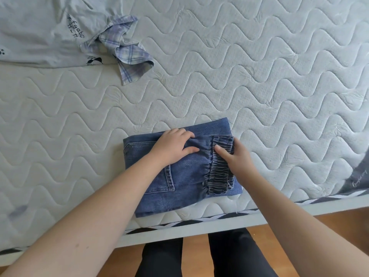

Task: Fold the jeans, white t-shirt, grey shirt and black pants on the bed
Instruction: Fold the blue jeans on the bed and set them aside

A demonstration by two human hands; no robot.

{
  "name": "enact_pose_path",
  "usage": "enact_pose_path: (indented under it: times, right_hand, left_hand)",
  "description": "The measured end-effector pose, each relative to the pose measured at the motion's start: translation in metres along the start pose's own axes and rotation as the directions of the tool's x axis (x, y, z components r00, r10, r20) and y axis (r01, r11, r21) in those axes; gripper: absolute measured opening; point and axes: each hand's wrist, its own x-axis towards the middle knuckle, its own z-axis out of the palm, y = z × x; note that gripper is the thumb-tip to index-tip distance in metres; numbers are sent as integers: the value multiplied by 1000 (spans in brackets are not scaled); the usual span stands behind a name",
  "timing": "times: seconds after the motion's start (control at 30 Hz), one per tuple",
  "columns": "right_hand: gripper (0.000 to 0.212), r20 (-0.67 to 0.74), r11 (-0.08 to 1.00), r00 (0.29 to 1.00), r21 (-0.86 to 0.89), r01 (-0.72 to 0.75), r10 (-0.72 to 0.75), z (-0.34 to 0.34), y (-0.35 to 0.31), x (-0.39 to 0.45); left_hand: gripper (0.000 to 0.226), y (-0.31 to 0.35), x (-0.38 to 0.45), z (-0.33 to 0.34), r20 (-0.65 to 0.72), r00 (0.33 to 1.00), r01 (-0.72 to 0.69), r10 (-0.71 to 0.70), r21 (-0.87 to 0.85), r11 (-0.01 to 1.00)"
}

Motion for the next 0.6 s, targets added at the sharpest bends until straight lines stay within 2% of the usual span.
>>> enact_pose_path:
  times: [0.1, 0.2, 0.27, 0.33, 0.4, 0.47, 0.53, 0.6]
  right_hand:
    - [42, -134, 976, 991, -213, -46, 18, 5, 3, 10]
    - [61, -234, 955, 972, -283, -85, 18, 9, 4, 16]
    - [72, -292, 895, 953, -442, -56, -84, 12, 8, 15]
    - [74, -317, 789, 918, -614, -7, -238, 17, 10, 11]
    - [64, -274, 710, 884, -699, 87, -378, 24, 9, 4]
    - [58, -173, 618, 855, -760, 199, -489, 32, 12, -3]
    - [57, -35, 495, 833, -817, 295, -553, 38, 20, -9]
    - [59, 108, 377, 830, -853, 360, -547, 42, 29, -12]
  left_hand:
    - [55, 9, 13, 11, 2, 995, 101, -102, 133, 986]
    - [54, 20, 21, 19, -43, 986, 166, -161, 183, 969]
    - [55, 24, 22, 22, -69, 977, 214, -204, 215, 953]
    - [53, 31, 18, 26, -119, 960, 276, -254, 245, 930]
    - [50, 40, 8, 29, -189, 945, 306, -266, 232, 923]
    - [48, 43, -2, 32, -299, 925, 294, -236, 168, 941]
    - [42, 40, -15, 34, -463, 861, 272, -211, 69, 960]
    - [33, 34, -34, 39, -591, 779, 263, -207, 8, 965]
